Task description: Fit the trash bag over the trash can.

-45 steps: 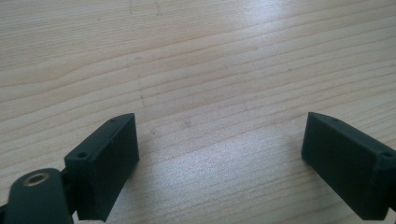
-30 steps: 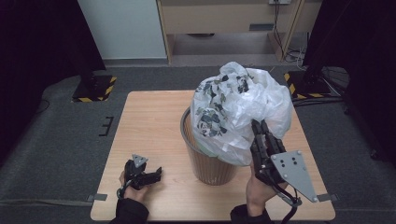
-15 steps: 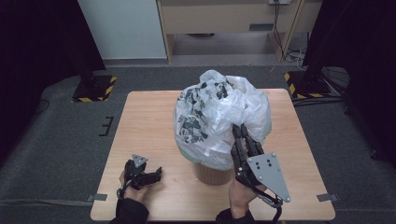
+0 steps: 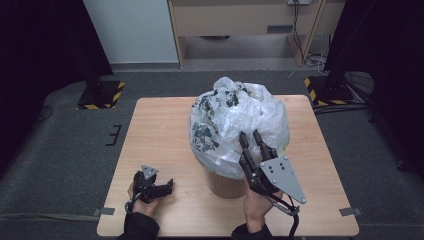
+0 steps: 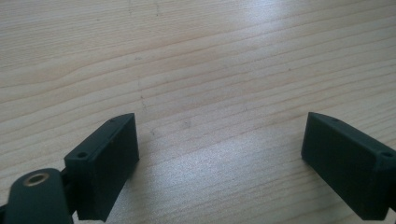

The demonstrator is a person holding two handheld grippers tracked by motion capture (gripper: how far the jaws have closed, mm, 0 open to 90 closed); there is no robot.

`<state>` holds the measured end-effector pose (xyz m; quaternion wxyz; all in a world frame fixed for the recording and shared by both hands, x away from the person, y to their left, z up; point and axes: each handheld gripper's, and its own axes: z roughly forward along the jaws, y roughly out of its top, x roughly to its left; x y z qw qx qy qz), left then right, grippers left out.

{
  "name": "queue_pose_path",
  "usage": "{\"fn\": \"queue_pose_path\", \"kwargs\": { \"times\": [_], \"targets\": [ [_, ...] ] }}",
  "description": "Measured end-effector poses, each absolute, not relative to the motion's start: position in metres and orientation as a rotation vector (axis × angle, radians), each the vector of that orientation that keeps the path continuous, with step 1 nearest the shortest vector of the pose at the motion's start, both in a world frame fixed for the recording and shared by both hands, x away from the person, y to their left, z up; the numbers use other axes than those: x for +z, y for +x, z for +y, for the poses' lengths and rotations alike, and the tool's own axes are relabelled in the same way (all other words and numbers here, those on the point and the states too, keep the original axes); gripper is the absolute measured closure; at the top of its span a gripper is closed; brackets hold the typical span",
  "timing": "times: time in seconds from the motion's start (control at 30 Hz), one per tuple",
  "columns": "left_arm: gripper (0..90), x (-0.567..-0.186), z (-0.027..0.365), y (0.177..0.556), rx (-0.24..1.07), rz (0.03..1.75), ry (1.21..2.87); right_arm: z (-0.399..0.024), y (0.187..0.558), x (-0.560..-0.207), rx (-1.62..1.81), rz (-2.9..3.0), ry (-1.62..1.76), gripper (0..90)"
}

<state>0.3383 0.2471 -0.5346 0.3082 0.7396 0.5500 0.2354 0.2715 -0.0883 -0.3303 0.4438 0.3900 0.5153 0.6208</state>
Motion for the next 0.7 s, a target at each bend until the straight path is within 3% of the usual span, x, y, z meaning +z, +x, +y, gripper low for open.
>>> {"fn": "queue_pose_path", "kwargs": {
  "times": [0.07, 0.3, 0.7],
  "targets": [
    [10.3, -0.535, 0.247, 0.338, 0.623, 1.454, 1.955, -0.089, 0.271, -0.330, 1.540, 1.284, 0.966, 63.7],
    [14.7, -0.534, 0.247, 0.337, 0.630, 1.446, 1.949, -0.097, 0.263, -0.325, 1.561, 1.270, 0.933, 34.9],
    [24.5, -0.532, 0.249, 0.336, 0.632, 1.455, 1.929, -0.127, 0.253, -0.310, 1.595, 1.221, 0.918, 28.4]
  ]
}}
